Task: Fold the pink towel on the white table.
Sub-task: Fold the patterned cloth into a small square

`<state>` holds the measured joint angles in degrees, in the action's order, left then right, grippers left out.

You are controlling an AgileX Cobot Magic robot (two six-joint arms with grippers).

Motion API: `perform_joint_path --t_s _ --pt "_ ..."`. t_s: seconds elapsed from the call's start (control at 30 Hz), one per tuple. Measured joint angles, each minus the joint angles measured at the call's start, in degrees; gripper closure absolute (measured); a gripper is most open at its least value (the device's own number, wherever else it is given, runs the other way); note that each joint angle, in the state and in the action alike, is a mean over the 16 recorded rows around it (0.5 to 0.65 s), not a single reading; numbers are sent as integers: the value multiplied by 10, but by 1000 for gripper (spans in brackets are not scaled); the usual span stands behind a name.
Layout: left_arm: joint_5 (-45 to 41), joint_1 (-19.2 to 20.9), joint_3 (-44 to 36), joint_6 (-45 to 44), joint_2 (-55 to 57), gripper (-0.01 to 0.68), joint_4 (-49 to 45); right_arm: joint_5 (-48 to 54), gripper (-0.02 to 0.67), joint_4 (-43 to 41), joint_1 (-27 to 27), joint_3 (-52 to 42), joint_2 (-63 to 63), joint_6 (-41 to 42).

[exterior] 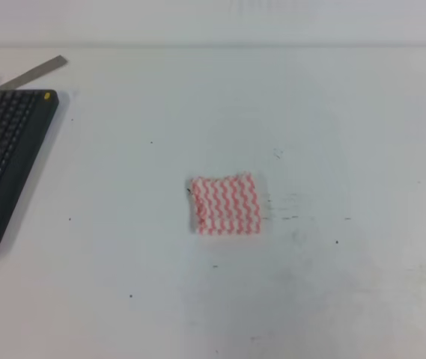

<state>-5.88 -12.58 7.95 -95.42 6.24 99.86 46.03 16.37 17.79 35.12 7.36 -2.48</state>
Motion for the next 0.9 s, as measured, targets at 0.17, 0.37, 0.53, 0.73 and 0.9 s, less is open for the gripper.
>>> perform_joint_path --t_s 0.17,0.37,0.53,0.73,0.9 --pt "32 0 -44 -1 -4 674 2 -19 667 3 0 -39 -56 9" --pt "71 0 -73 -5 -3 674 2 -78 667 14 -1 -98 -85 20" --pt "101 0 -82 -5 -1 674 2 -128 667 26 -1 -139 -86 28" --pt "112 0 -84 -5 2 674 2 -167 667 35 -1 -174 -86 28" --pt "114 0 -84 -5 1 674 2 -170 667 36 -1 -189 -85 28"
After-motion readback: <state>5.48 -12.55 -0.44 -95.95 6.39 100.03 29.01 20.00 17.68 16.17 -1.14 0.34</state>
